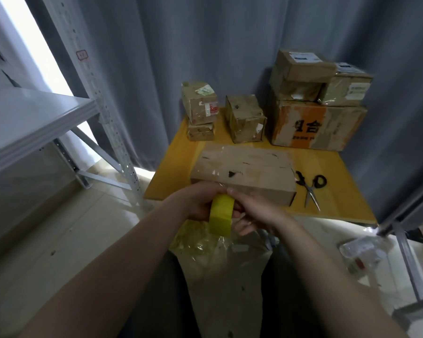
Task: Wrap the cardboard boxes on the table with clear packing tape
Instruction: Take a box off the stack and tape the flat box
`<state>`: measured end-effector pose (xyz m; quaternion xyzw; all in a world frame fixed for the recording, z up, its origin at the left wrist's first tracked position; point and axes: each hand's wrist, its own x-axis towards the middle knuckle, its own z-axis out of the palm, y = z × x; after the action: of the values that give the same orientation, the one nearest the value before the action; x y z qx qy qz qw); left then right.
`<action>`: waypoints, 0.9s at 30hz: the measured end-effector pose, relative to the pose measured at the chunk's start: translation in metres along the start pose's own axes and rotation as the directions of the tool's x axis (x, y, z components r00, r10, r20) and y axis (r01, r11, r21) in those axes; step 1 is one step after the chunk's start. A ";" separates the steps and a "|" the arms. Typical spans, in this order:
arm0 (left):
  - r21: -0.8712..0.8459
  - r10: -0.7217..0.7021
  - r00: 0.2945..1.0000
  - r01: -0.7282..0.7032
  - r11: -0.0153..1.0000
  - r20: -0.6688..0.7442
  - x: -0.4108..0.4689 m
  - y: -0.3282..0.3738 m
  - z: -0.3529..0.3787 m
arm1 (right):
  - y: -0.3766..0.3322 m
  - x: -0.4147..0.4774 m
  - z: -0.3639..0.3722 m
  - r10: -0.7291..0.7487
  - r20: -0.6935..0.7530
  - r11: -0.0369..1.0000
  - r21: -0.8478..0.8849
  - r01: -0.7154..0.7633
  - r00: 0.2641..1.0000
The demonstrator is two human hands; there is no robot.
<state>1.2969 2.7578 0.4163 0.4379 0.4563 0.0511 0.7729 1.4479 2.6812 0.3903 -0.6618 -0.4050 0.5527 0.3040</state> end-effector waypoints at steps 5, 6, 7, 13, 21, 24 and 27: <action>0.276 0.090 0.993 -0.065 0.959 -0.079 -0.020 -0.020 0.023 | 0.031 -0.010 0.032 0.015 -0.144 0.879 0.474 0.056 0.989; 0.299 0.084 0.994 -0.058 0.953 -0.073 -0.025 -0.021 0.026 | 0.032 -0.012 0.032 0.014 -0.185 0.864 0.497 0.081 0.983; 0.320 0.061 0.996 -0.035 0.947 -0.072 -0.031 -0.022 0.026 | 0.033 -0.015 0.032 0.016 -0.219 0.856 0.507 0.100 0.976; 0.837 0.567 0.767 -0.072 0.542 -0.301 -0.058 -0.003 0.011 | 0.033 -0.034 0.030 -0.044 -0.192 0.839 0.526 0.141 0.980; 0.939 0.755 0.648 0.193 -0.286 0.096 0.018 -0.053 -0.023 | 0.049 -0.040 0.043 -0.251 -0.213 0.914 0.268 0.304 0.944; 0.908 0.878 0.464 0.307 -0.286 0.120 0.038 -0.066 -0.022 | 0.059 -0.038 0.051 -0.273 -0.252 0.922 0.208 0.328 0.928; 0.900 0.945 0.273 0.344 -0.269 0.178 0.047 -0.068 -0.021 | 0.071 -0.028 0.058 -0.263 -0.265 0.938 0.155 0.310 0.928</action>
<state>1.2861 2.7518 0.3314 0.8614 0.4016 0.2032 -0.2353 1.4041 2.6198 0.3322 -0.6246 -0.4018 0.4547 0.4917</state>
